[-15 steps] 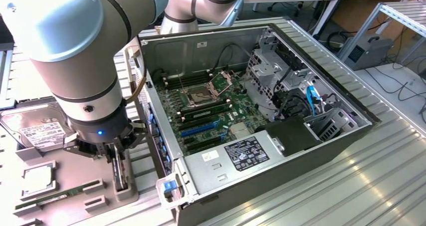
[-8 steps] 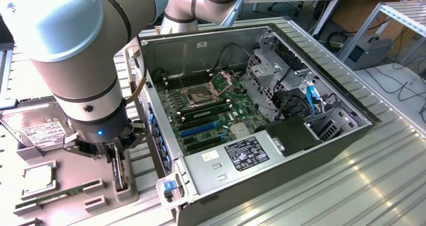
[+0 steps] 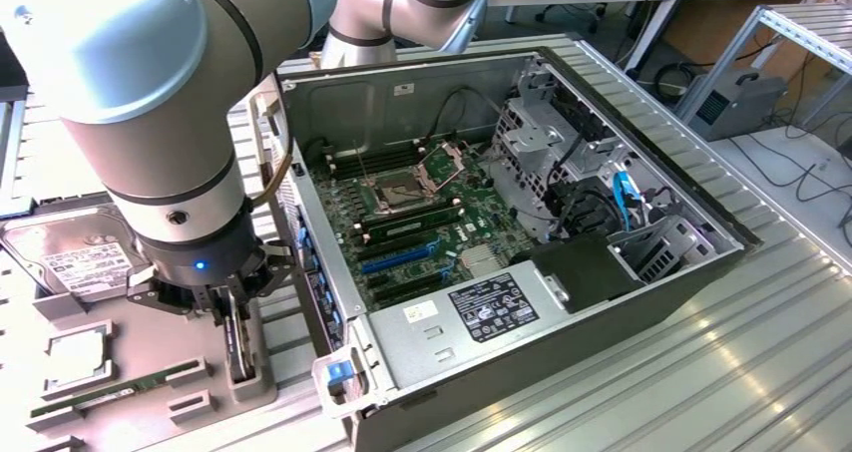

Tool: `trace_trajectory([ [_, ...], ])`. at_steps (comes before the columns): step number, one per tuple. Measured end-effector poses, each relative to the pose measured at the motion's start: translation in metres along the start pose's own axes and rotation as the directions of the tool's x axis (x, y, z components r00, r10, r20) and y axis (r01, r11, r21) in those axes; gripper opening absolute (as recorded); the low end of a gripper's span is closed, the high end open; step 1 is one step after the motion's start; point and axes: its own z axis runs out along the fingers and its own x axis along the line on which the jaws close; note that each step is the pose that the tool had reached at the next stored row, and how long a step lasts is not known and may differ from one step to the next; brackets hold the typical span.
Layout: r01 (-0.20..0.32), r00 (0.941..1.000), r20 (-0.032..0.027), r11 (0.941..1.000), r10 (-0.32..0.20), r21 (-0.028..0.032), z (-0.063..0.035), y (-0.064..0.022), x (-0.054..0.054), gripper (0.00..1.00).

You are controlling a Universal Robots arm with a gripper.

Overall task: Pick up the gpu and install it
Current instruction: 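Pick up the gpu and move the gpu toward the slot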

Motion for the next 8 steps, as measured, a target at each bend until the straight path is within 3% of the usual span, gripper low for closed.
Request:
trace_trajectory([
  [5,0.000,1.0000,0.0001,1.0000,0.000,-0.0001,-0.0001,0.0000,0.000,0.27],
  [8,0.000,1.0000,0.0001,1.0000,0.000,-0.0001,-0.0241,0.0011,0.000,0.27],
])
